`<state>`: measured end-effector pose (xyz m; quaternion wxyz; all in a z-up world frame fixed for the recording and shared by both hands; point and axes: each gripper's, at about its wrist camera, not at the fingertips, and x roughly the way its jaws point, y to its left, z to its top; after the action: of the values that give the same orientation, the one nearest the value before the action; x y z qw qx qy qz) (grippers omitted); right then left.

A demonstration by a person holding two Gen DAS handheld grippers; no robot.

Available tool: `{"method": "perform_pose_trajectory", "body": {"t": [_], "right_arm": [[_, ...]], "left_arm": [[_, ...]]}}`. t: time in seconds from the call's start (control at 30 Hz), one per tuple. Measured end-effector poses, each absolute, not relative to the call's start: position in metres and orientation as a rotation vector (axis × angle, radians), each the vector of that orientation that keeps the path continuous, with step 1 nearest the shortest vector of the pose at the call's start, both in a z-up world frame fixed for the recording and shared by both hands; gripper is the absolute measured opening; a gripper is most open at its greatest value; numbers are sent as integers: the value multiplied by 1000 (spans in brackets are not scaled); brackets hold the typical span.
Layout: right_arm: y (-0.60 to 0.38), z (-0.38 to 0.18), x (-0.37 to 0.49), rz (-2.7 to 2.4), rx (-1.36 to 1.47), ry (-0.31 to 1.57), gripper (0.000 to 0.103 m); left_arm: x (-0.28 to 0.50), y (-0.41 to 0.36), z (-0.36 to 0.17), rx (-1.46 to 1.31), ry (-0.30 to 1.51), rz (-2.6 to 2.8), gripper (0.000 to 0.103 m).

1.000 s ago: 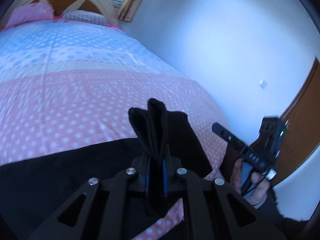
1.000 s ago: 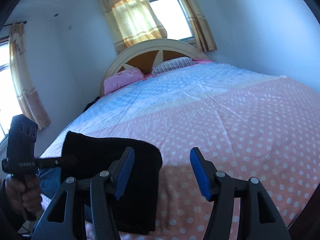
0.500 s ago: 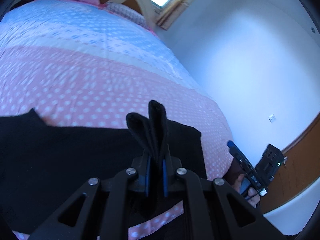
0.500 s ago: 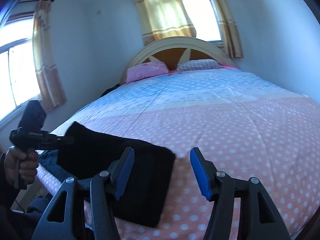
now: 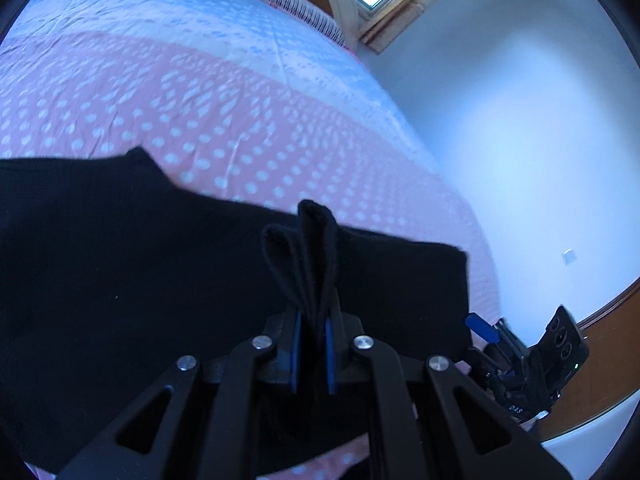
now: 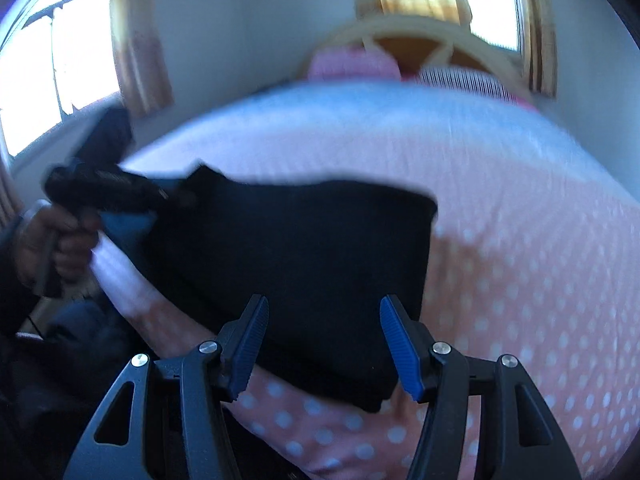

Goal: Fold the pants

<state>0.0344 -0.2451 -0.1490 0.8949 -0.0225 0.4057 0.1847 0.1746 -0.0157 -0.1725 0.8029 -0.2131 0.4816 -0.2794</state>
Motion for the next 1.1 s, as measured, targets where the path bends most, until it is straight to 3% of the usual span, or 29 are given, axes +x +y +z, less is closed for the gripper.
{"method": "perform_pose_trajectory", "body": {"t": [0.07,0.23,0.37,0.47,0.53,0.87,1.03,1.1], "right_arm": [[-245,-155,36,379,-59,850,60],[-240,-146,36,368,-86,852,60],[-227,-124,47,377,-98,775,60],[-227,-140,80,334,-75,866,64],[-232,-157,97,288,-53,933,64],[-152,-115,68,541,-107,769,64],[-97,-146,64,676,-201,822,64],[-85,-172,63,712,-214,924,64]], "left_arm": [[177,-20,-181,-424,1043,-580,17],[176,-21,-178,-411,1017,-579,21],[164,-11,-157,-328,928,-534,61],[161,10,-145,-295,878,-493,72],[161,26,-142,-264,861,-448,74],[156,169,-159,-57,786,24,76],[159,206,-176,-108,783,126,76],[159,209,-183,-116,792,120,76]]}}
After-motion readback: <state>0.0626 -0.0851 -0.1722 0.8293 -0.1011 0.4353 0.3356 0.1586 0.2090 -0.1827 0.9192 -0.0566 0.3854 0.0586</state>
